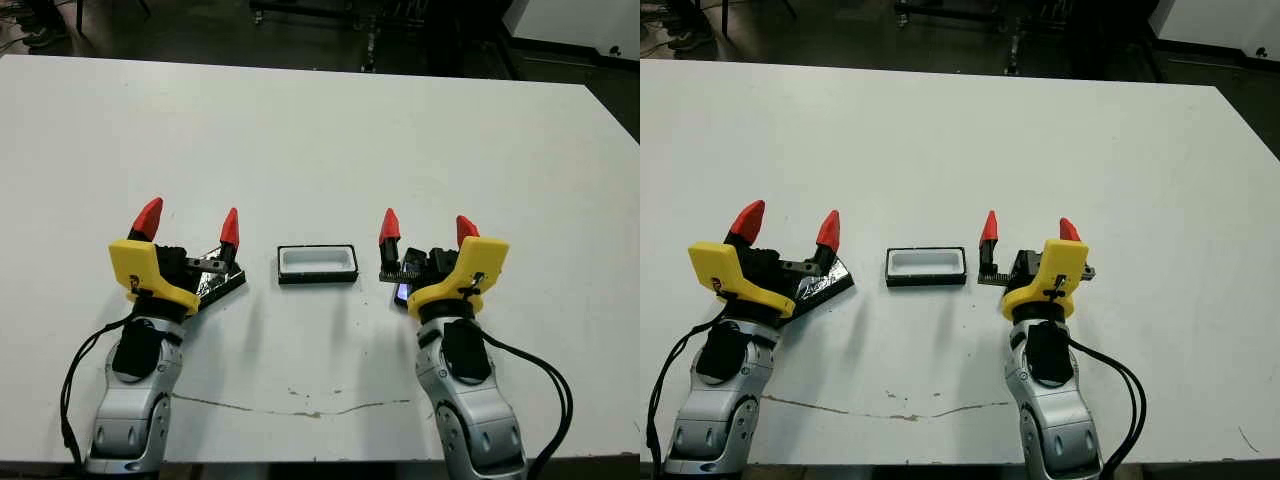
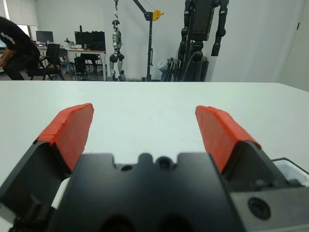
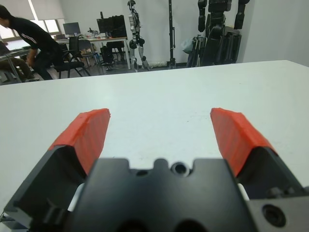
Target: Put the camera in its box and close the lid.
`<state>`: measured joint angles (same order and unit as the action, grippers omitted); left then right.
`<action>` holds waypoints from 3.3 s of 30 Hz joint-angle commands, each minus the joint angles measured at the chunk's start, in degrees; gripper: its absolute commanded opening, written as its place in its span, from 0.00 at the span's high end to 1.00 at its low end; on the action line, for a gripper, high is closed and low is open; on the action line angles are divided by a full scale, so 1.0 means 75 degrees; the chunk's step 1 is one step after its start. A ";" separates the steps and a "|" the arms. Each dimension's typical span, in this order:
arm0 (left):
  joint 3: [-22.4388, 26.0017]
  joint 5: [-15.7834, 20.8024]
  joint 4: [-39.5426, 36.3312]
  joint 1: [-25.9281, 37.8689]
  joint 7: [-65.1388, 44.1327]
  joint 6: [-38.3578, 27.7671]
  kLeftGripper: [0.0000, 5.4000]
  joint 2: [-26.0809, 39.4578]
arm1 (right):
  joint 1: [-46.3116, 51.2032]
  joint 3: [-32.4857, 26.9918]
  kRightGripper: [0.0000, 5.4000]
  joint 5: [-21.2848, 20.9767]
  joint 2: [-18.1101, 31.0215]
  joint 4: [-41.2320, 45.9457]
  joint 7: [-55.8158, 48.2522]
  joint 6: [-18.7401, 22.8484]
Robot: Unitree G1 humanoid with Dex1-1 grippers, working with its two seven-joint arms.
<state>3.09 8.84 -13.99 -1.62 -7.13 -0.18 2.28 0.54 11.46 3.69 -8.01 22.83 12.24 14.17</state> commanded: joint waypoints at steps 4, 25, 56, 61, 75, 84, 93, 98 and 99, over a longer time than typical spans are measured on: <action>0.0001 -0.0040 -0.0014 0.0030 0.0012 0.0080 0.00 0.0069 | 0.0038 0.0088 0.00 -0.0126 -0.0176 0.0077 0.0020 0.0156; -0.0083 -0.0029 -0.0127 -0.0241 0.0032 0.0121 0.00 0.0017 | 0.0434 0.0282 0.00 -0.0251 -0.0342 0.0538 0.0501 0.1417; -0.0156 -0.0028 -0.0348 -0.0607 0.0029 0.0117 0.00 0.0007 | 0.0187 -0.0266 0.00 0.0962 -0.0887 0.0619 0.1176 0.3542; -0.0153 0.0006 -0.0414 -0.0631 0.0038 0.0202 0.00 0.0001 | 0.0161 -0.0209 0.00 0.1064 -0.0826 0.0625 0.1424 0.3578; -0.0163 0.0013 -0.0375 -0.0649 -0.0003 0.0122 0.00 0.0000 | 0.0110 0.0217 0.00 0.0670 -0.0649 0.0694 0.1956 0.3868; -0.0176 -0.0043 -0.0403 -0.0665 0.0041 0.0111 0.00 -0.0013 | 0.0104 0.0336 0.00 0.0529 -0.0526 0.0703 0.1842 0.4014; -0.0166 0.0050 -0.0438 -0.0679 0.0000 0.0132 0.00 -0.0010 | 0.0093 0.0323 0.00 0.0493 -0.0546 0.0600 0.1810 0.4232; -0.0170 0.0067 -0.0445 -0.0697 0.0005 0.0103 0.00 -0.0005 | 0.0134 0.0152 0.00 0.0697 -0.0683 0.0498 0.1720 0.4249; -0.0172 0.0052 -0.0441 -0.0699 0.0012 0.0096 0.00 -0.0002 | 0.0137 0.0137 0.00 0.0714 -0.0696 0.0488 0.1723 0.4268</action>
<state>1.81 9.31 -17.13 -6.26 -7.04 0.49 2.13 1.12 13.30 8.61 -8.10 27.14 25.11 45.17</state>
